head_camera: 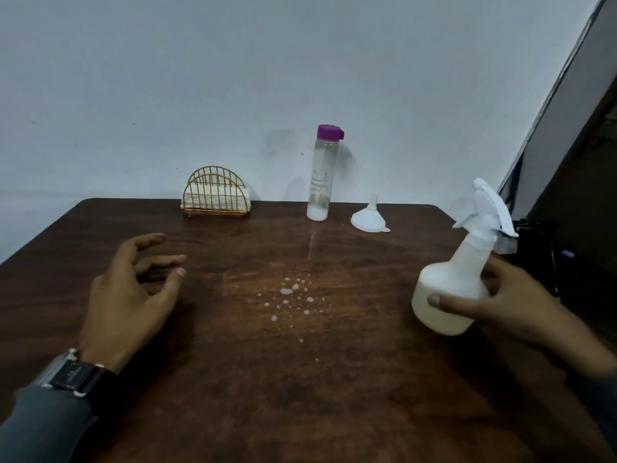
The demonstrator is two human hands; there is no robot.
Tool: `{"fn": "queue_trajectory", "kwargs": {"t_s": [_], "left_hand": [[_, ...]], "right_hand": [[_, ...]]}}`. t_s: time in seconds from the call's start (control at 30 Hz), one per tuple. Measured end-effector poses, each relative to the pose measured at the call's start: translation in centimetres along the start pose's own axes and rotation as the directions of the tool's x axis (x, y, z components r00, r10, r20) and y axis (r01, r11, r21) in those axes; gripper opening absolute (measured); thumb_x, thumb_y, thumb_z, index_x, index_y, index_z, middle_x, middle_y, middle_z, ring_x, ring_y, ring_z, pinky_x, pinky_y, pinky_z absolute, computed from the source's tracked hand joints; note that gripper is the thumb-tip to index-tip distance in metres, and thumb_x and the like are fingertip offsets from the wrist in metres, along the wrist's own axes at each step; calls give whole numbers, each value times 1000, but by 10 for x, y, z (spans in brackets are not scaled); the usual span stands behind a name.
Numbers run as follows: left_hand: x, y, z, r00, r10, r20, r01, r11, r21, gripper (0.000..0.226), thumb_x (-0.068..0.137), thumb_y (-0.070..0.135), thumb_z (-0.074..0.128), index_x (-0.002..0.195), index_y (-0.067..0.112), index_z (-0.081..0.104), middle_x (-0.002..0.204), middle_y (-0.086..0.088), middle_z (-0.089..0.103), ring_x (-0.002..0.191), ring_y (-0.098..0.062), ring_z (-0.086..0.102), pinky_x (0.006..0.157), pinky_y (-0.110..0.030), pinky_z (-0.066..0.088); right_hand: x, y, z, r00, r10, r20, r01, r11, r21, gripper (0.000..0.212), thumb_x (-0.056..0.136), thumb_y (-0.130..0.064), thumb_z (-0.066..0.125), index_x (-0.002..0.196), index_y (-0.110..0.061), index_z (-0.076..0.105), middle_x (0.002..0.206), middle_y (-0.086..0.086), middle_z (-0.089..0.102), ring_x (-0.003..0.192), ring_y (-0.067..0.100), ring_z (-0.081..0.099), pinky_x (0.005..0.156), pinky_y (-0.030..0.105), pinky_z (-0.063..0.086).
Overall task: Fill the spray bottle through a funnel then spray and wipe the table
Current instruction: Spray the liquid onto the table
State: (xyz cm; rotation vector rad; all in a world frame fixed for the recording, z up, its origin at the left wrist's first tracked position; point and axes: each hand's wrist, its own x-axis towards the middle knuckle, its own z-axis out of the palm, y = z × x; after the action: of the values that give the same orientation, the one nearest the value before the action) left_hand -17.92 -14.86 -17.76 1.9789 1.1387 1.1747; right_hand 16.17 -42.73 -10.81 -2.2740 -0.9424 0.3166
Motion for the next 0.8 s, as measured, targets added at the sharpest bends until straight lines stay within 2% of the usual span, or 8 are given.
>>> {"fn": "queue_trajectory", "kwargs": {"t_s": [0.07, 0.17, 0.3, 0.5, 0.6, 0.8], "left_hand": [[6, -4, 3, 1000, 2, -13, -2, 1000, 4, 52, 91, 12, 76, 135, 27, 52, 102, 13, 75, 83, 30, 60, 73, -2, 50], [13, -7, 8, 1000, 7, -31, -7, 1000, 4, 51, 91, 10, 75, 136, 22, 54, 101, 11, 75, 79, 31, 58, 72, 10, 41], [17, -9, 10, 998, 23, -57, -22, 1000, 16, 49, 91, 11, 75, 134, 25, 55, 100, 13, 76, 79, 29, 61, 73, 8, 43], [21, -12, 11, 996, 21, -89, -20, 1000, 18, 47, 91, 13, 75, 132, 28, 56, 98, 18, 76, 80, 24, 64, 72, 5, 45], [21, -14, 11, 994, 29, -107, -28, 1000, 14, 46, 91, 12, 75, 131, 26, 57, 96, 19, 76, 83, 25, 63, 73, 6, 45], [23, -21, 10, 989, 65, -134, -66, 998, -5, 46, 91, 11, 75, 131, 24, 57, 94, 18, 77, 95, 15, 68, 76, 0, 50]], "right_hand": [[33, 4, -2, 999, -13, -40, 12, 999, -43, 91, 50, -66, 86, 131, -36, 59, 125, -8, 65, 109, 17, 61, 89, 37, 48], [81, 4, 0, 998, -10, -58, 4, 995, -96, 86, 67, -56, 87, 140, -26, 54, 137, 3, 64, 119, 26, 60, 89, 39, 47], [129, -19, 18, 995, -90, 31, 93, 989, -113, 72, 67, -55, 89, 127, -30, 60, 124, -5, 67, 109, 18, 62, 77, 29, 48], [166, -93, 85, 941, -260, 219, 278, 959, -55, 90, 63, -55, 92, 140, -26, 56, 129, -8, 63, 116, 18, 59, 96, 35, 48], [179, -137, 125, 918, -313, 245, 337, 939, -64, 96, 62, -62, 89, 141, -21, 54, 134, -5, 61, 123, 21, 58, 104, 41, 48], [204, -197, 176, 926, -322, 195, 337, 941, -43, 83, 77, -50, 85, 142, -12, 50, 136, 6, 61, 123, 27, 57, 88, 32, 44]]}}
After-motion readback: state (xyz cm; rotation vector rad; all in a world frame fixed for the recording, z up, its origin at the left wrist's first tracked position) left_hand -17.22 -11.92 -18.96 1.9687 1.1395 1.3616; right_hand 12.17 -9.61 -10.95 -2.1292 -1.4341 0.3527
